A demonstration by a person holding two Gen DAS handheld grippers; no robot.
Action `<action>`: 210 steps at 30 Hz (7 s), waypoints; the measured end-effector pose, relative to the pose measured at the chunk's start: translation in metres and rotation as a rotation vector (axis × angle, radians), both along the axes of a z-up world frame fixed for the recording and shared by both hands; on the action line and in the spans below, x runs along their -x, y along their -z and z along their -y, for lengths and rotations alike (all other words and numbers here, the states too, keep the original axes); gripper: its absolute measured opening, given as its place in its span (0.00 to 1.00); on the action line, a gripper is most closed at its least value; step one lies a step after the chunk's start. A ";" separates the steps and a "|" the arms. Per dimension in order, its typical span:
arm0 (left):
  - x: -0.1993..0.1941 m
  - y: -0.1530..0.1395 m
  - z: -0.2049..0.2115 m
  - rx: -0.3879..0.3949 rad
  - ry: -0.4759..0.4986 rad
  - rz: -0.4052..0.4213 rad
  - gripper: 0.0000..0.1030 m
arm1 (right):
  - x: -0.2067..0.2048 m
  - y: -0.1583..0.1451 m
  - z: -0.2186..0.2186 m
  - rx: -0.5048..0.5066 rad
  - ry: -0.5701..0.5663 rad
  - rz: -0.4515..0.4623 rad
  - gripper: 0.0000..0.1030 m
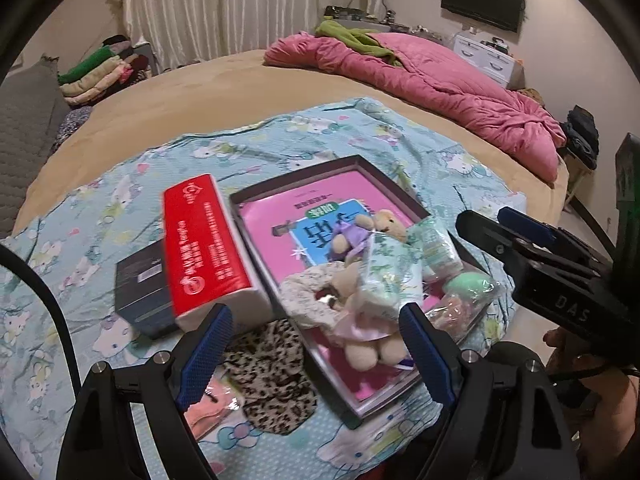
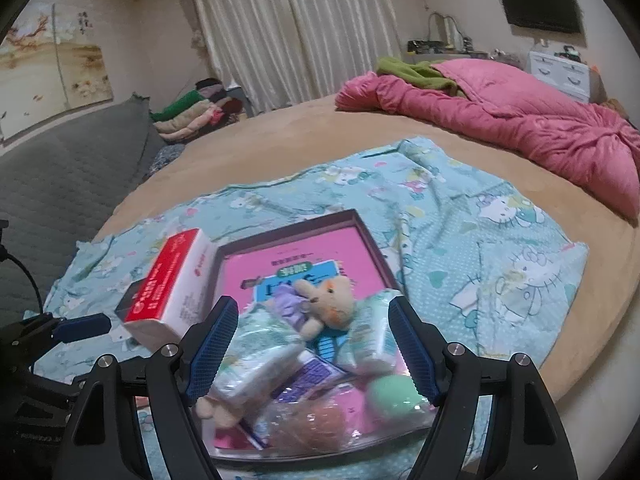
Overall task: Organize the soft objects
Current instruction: 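Open both grippers over the tray and pull them back from it, then reach the left gripper to the pink towel packet while the right reaches the leopard cloth, then grasp the pink packet with the left gripper while the right grasps the leopard cloth, then lift and carry the pink packet to the tray with the left while the right carries the leopard cloth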
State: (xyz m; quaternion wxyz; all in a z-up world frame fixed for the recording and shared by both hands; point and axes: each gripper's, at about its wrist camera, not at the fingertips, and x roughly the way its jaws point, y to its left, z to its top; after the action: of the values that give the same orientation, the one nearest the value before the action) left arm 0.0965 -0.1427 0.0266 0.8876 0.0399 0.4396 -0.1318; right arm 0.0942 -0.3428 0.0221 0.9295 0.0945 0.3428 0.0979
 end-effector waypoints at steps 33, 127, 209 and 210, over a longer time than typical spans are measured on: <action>0.022 0.008 -0.141 0.019 -0.256 -0.053 0.82 | 0.028 -0.024 -0.097 0.067 -0.282 0.018 0.77; 0.023 0.114 -0.154 0.101 -0.092 -0.240 0.44 | -0.020 0.119 -0.226 0.385 -0.611 -0.196 0.16; -0.056 0.059 0.053 -0.069 0.087 -0.112 0.44 | -0.021 0.030 0.012 -0.054 -0.117 -0.013 0.16; -0.056 0.059 0.053 -0.068 0.088 -0.113 0.44 | -0.022 0.031 0.012 -0.054 -0.117 -0.014 0.16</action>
State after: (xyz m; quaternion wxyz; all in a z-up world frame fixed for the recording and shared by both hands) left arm 0.1525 -0.1955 -0.0326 0.8527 0.0818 0.4913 -0.1576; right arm 0.1165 -0.3550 -0.0085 0.9169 0.0999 0.3515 0.1604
